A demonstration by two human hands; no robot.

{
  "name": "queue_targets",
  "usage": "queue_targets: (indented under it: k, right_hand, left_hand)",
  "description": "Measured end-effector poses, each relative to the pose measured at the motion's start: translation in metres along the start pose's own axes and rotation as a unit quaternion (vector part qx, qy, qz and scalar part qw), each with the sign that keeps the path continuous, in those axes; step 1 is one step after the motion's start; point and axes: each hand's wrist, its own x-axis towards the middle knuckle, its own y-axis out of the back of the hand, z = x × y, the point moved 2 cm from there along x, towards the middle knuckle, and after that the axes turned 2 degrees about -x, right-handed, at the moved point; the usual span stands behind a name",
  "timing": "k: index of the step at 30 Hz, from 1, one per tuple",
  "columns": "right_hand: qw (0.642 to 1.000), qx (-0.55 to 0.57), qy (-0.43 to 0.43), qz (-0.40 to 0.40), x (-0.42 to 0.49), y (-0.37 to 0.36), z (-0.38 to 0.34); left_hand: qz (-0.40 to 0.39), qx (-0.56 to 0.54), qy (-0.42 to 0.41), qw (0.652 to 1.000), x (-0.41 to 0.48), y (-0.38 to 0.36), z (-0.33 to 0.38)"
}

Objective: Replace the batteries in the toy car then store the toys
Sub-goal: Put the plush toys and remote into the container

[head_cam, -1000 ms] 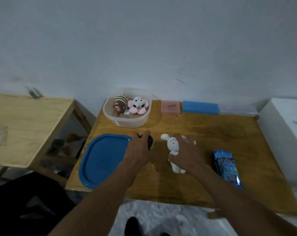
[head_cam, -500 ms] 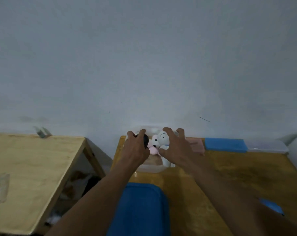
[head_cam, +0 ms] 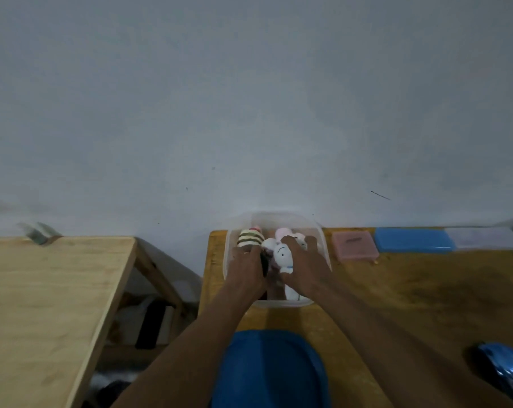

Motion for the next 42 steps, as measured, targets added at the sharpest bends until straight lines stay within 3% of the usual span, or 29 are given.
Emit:
queue_targets:
  k: [10,20,30,42]
  right_hand:
    - [0.997,-0.021,-0.026,-0.066,0.013,-0.017,0.001]
    - [0.997,0.004,-0.027,-0.07,-0.006,0.002,0.0]
    - [0.997,-0.014,0.045,0.055,-0.083,0.039,0.003]
    - [0.999,-0.006,0.043,0.001,-0.209,-0.008,0.028]
  left_hand:
    - [-0.039,0.024,-0.003,0.999,0.01,-0.01,-0.007]
    - [0.011,0.016,-0.028,0.999,-0.011,0.013,0.002]
    - [0.09,0.018,-0.04,0.995,-0.094,0.02,0.03]
    - [0.034,0.03,0.03,0.999,-0.223,-0.034,0.005]
